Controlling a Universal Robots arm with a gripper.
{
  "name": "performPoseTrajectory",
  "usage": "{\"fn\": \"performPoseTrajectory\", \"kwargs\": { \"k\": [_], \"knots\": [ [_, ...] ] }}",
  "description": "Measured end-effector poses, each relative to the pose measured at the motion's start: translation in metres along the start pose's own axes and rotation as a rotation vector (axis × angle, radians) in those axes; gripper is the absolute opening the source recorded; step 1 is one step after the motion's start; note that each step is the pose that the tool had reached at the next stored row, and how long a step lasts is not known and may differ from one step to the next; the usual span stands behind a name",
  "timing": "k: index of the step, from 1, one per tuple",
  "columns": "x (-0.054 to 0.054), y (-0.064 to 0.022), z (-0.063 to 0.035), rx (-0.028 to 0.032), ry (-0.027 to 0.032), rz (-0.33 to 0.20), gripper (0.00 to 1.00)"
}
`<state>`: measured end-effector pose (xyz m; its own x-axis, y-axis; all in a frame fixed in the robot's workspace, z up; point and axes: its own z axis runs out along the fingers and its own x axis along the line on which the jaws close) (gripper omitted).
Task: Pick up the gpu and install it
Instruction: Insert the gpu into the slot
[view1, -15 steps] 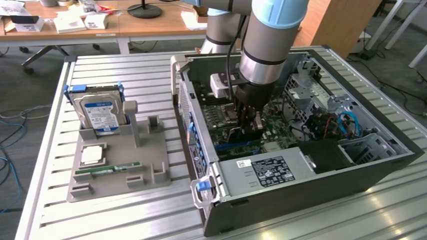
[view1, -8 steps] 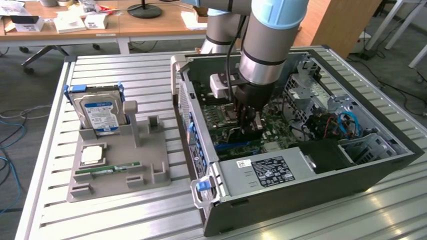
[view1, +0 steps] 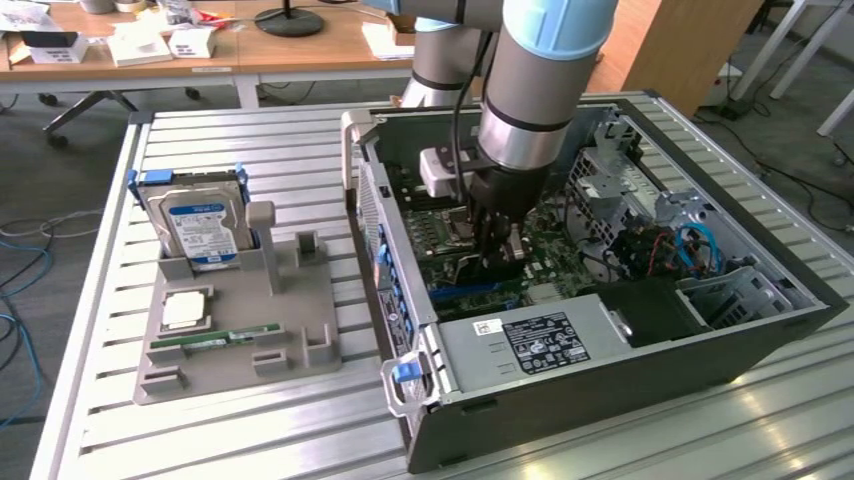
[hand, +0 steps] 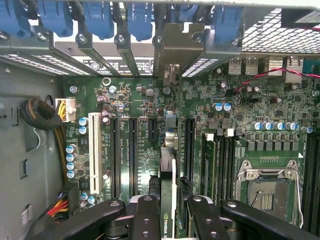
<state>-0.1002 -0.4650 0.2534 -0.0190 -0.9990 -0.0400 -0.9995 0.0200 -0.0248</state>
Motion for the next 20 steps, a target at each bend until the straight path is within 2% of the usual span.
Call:
{"fn": "performPoseTrajectory", "kwargs": {
  "k": [12,20],
  "knots": [
    [0.0001,0.0004,0.0018,0.0,0.0003,0.0,0.26],
    [0.0001,0.0004,0.0018,0.0001,0.0026,0.003,0.26]
  ]
}}
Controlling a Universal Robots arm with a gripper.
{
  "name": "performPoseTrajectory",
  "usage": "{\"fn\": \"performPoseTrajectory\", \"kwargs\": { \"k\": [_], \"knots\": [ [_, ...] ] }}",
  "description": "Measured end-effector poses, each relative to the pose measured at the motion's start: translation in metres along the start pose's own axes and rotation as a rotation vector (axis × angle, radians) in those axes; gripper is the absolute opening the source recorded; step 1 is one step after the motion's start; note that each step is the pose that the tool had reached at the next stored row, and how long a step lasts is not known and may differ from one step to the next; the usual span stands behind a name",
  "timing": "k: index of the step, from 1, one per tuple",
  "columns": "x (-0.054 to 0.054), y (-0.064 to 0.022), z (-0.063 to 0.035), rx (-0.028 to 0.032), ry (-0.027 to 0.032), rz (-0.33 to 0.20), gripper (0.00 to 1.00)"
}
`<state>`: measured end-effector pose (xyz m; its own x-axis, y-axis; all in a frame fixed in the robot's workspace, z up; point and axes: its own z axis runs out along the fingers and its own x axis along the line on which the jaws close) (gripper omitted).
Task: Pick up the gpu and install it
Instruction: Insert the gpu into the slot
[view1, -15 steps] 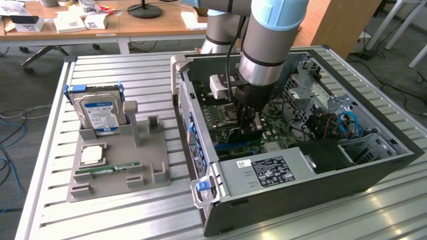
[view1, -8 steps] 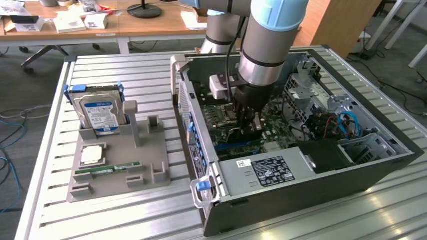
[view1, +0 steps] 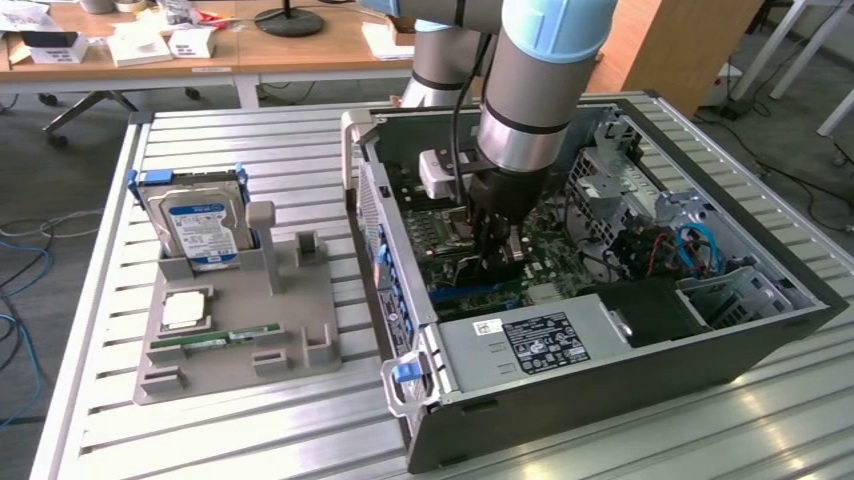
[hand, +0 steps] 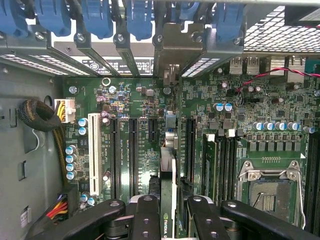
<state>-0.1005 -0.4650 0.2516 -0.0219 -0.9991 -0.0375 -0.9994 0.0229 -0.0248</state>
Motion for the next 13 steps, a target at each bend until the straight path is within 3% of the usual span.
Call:
{"fn": "performPoseTrajectory", "kwargs": {
  "k": [10,13],
  "knots": [
    [0.0,0.0,0.0,0.0,0.0002,0.0,0.26],
    [0.0,0.0,0.0,0.0,0.0001,0.0,0.33]
  ]
}}
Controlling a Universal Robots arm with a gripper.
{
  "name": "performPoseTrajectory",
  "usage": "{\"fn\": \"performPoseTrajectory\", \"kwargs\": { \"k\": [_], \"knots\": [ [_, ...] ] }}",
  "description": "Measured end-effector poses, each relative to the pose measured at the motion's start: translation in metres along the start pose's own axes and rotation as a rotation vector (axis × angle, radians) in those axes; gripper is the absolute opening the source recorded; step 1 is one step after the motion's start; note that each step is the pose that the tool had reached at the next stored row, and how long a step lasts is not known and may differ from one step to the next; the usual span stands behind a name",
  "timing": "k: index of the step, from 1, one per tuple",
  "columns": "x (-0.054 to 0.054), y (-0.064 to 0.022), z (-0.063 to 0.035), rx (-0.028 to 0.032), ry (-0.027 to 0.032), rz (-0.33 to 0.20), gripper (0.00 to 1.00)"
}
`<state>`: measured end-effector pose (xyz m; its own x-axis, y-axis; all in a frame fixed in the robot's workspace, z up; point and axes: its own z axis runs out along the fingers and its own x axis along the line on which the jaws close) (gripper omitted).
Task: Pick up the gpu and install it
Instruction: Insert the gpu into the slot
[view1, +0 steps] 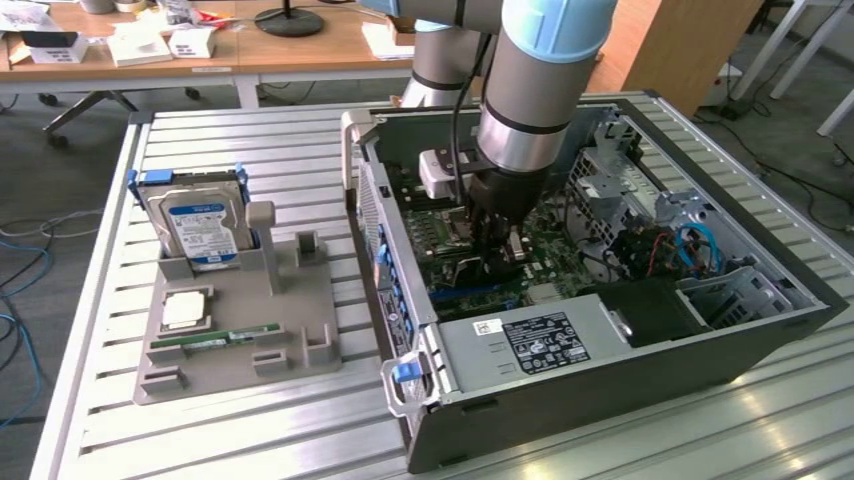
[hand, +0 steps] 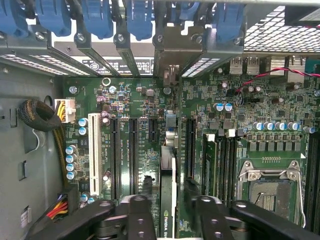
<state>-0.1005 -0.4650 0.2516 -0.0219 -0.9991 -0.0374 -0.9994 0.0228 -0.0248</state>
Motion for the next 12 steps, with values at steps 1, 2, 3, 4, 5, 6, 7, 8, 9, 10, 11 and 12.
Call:
{"fn": "performPoseTrajectory", "kwargs": {
  "k": [1,2,3,4,5,6,7,8,9,10,11,12],
  "knots": [
    [0.0,0.0,0.0,0.0,0.0,0.0,0.39],
    [0.0,0.0,0.0,0.0,0.0,0.0,0.39],
    [0.0,0.0,0.0,0.0,0.0,0.0,0.39],
    [0.0,0.0,0.0,0.0,0.0,0.0,0.39],
    [0.0,0.0,0.0,0.0,-0.0001,0.0,0.39],
    [0.0,0.0,-0.0003,0.0,0.0,0.0,0.39],
    [0.0,0.0,-0.0012,-0.0001,0.0002,0.0,0.39],
    [0.0,-0.0001,-0.002,0.0,0.0,0.0,0.39],
    [-0.001,-0.0002,-0.0095,0.0001,-0.0001,0.0,0.39],
    [-0.001,-0.0004,-0.0183,0.0,0.0,0.0,0.39],
    [-0.002,-0.0007,-0.03,0.0,-0.0002,0.0,0.39],
    [-0.002,-0.0008,-0.0322,0.0001,0.0,0.0,0.39]
  ]
}}
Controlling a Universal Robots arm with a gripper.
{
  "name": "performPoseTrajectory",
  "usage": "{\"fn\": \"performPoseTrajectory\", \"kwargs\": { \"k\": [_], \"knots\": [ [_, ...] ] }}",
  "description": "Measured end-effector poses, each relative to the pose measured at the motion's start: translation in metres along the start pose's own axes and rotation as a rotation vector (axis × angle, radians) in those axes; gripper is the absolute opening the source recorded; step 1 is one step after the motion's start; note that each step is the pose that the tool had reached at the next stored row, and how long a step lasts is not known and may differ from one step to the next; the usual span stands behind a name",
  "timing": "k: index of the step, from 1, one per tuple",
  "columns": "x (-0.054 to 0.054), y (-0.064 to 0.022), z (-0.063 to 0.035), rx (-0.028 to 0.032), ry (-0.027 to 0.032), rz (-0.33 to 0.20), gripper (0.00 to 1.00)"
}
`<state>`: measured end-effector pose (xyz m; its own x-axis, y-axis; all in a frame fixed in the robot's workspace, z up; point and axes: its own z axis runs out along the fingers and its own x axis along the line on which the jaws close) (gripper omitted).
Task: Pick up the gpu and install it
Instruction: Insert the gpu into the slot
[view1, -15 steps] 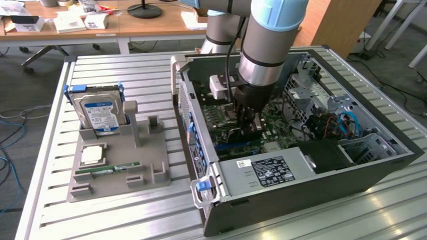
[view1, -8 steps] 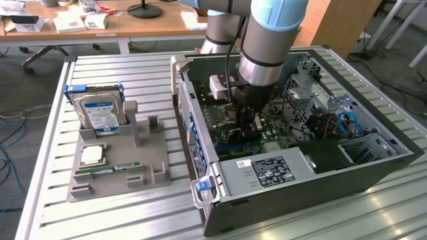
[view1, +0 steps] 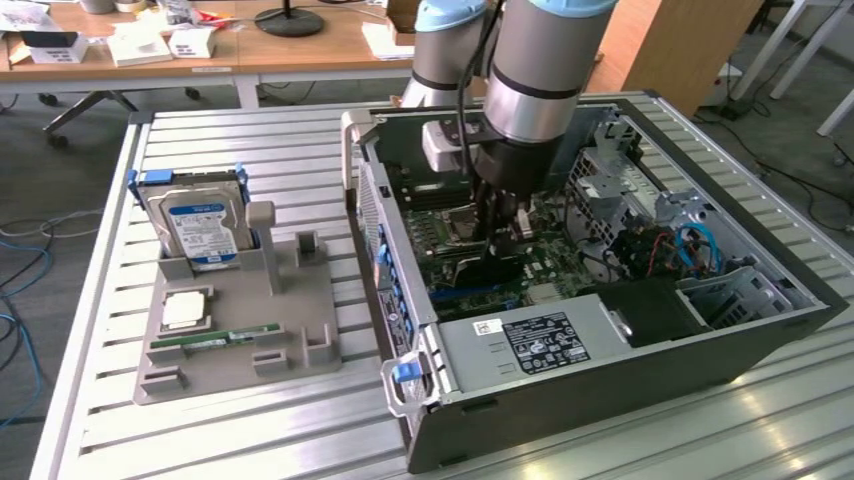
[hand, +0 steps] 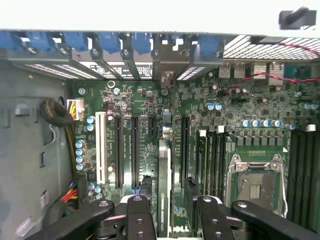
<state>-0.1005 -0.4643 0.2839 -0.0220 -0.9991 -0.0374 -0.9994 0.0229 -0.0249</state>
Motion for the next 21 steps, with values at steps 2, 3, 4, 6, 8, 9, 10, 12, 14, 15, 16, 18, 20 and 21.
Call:
{"fn": "performPoseTrajectory", "kwargs": {
  "k": [2,3,4,6,8,9,10,12,14,15,16,18,20,21],
  "knots": [
    [0.0,-0.0001,-0.0047,0.0,0.0,0.0,0.39],
    [0.0,-0.0002,-0.0069,-0.0001,0.0001,0.0,0.39],
    [0.0,-0.0002,-0.0087,0.0,0.0001,0.0,0.39],
    [-0.001,-0.0002,-0.0111,0.0002,-0.0001,0.0,0.39],
    [-0.001,-0.0003,-0.0148,0.0003,0.0,0.0,0.39],
    [-0.001,-0.0004,-0.0174,0.0003,0.0,0.0,0.39],
    [-0.002,-0.0005,-0.0201,0.0003,-0.0001,0.0,0.39],
    [-0.002,-0.0006,-0.025,0.0003,0.0001,0.0,0.39],
    [-0.002,-0.0007,-0.0298,0.0002,0.0001,0.0,0.39],
    [-0.002,-0.0007,-0.0321,0.0004,-0.0001,0.0,0.39],
    [-0.002,-0.0008,-0.0342,0.0003,0.0,0.0,0.39],
    [-0.002,-0.0009,-0.0381,0.0003,0.0,0.0,0.39],
    [-0.002,-0.001,-0.0406,0.0003,0.0,0.0,0.39],
    [-0.002,-0.001,-0.0412,0.0003,0.0,0.0,0.39]
  ]
}}
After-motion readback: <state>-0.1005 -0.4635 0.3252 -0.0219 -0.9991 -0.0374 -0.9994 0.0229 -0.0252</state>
